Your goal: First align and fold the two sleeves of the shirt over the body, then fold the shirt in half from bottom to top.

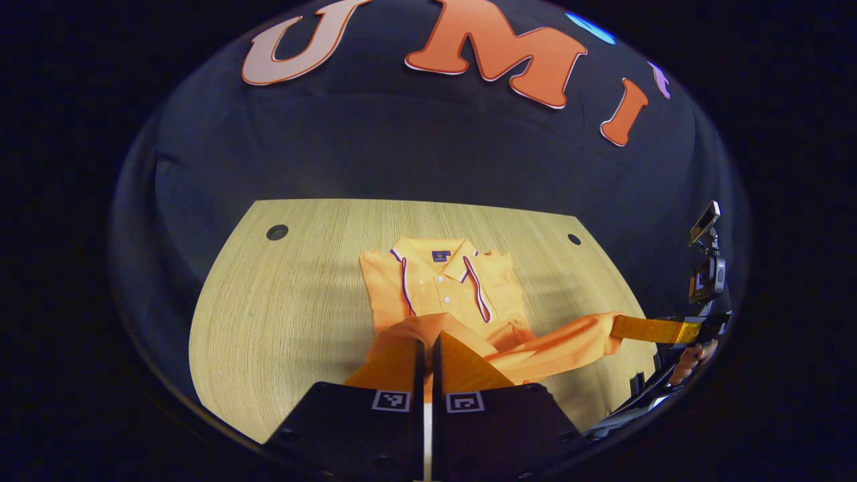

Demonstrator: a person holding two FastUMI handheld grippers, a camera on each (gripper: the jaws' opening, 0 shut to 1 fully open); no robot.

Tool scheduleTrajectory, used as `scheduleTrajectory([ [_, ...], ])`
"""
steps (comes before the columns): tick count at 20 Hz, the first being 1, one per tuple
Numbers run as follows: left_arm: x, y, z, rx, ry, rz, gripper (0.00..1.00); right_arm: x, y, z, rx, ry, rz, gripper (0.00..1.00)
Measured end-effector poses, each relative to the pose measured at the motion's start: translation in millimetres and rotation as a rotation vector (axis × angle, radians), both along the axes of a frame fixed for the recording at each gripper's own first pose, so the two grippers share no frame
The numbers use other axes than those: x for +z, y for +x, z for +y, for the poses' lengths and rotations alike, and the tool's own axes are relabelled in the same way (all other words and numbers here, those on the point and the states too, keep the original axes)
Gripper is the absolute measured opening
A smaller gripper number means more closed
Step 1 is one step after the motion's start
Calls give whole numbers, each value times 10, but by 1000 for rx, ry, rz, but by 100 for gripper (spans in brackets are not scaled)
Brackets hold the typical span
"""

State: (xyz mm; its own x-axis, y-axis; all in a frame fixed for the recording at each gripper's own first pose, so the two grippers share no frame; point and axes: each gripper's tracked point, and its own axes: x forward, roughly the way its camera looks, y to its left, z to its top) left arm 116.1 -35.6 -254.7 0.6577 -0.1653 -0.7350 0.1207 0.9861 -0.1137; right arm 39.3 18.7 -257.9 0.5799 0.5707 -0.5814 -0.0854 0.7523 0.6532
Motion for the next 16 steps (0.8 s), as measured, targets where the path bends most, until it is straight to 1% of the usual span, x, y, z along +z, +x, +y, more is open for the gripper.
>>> scheduleTrajectory([
  [6, -66, 725, 89, 8, -2, -5, 5, -144, 656, -3, -24, -40, 24, 0],
  [10, -236, 1053, 184, 6, 13, 19, 5, -304, 992, 23, -36, -56, 53, 0],
  [13, -410, 1245, 278, 3, 39, 34, 5, -443, 1255, 34, -55, -68, 72, 0],
  [16, -554, 1422, 375, -3, 71, 41, 5, -570, 1453, 54, -52, -91, 83, 0],
])
